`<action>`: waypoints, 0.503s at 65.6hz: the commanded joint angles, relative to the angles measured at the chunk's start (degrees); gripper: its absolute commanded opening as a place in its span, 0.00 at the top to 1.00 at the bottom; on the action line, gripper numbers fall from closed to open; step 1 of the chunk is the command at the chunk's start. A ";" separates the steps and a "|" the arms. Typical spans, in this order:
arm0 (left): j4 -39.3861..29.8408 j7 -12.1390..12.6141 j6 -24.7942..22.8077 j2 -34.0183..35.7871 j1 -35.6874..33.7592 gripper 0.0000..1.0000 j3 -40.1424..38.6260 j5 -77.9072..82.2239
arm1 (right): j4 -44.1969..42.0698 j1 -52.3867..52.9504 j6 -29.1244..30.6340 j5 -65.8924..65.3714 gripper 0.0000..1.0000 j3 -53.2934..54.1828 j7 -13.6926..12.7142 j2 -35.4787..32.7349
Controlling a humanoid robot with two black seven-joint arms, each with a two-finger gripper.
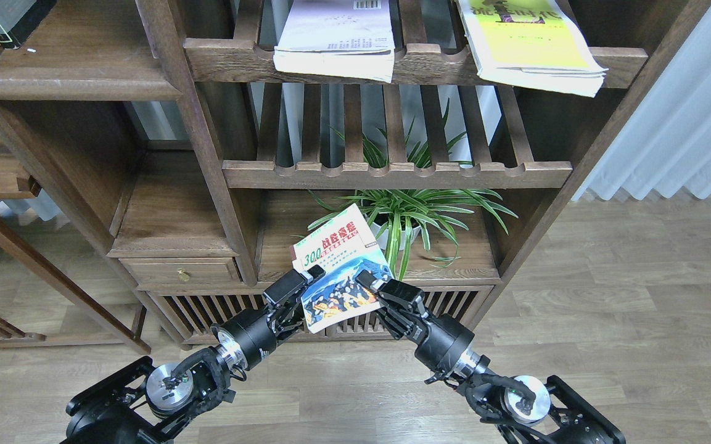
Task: Organize books on shelf
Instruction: 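Bring the left gripper to the book and grasp its edge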
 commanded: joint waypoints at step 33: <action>-0.71 -4.95 -0.01 0.00 -0.38 0.51 0.02 -0.31 | -2.09 0.47 -0.02 -3.63 0.97 -0.01 0.01 0.00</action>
